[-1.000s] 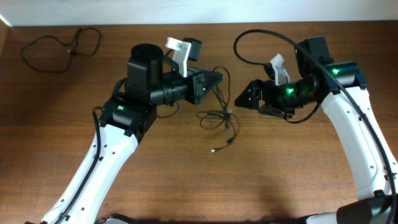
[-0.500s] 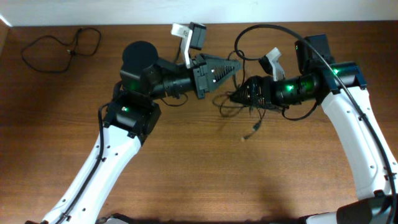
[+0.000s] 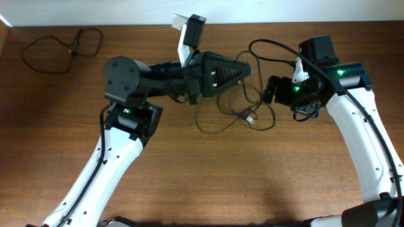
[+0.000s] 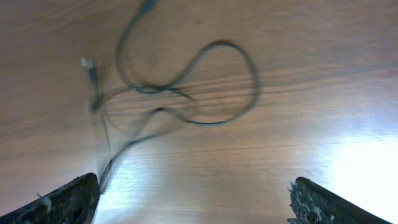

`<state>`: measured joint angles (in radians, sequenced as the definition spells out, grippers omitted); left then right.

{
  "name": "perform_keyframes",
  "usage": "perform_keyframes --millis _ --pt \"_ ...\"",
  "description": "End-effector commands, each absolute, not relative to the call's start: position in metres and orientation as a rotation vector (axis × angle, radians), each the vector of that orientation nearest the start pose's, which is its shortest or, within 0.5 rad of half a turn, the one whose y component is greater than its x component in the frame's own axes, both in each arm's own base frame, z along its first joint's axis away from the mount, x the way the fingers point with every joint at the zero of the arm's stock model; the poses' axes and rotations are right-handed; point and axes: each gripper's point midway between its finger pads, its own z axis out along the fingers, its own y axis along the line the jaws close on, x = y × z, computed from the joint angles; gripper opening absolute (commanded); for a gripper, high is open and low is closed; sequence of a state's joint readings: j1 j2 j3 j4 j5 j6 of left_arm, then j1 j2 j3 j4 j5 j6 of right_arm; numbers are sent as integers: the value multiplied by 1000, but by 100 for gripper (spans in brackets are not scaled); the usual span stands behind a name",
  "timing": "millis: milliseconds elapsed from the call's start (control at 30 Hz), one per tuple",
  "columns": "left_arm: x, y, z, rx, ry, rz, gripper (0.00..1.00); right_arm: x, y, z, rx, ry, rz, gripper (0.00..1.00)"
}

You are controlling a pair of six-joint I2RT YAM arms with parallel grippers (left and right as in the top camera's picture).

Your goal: Untangle cables

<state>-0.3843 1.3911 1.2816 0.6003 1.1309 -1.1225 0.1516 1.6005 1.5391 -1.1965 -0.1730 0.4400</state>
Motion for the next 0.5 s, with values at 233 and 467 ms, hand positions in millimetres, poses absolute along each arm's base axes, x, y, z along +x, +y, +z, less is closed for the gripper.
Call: perform_keyframes --millis 233,467 --pt "279 -247 476 720 1502 -1745 0 338 88 190 429 2863 412 98" --pt "300 -245 468 551 1583 -1758 0 340 143 216 188 2793 889 98"
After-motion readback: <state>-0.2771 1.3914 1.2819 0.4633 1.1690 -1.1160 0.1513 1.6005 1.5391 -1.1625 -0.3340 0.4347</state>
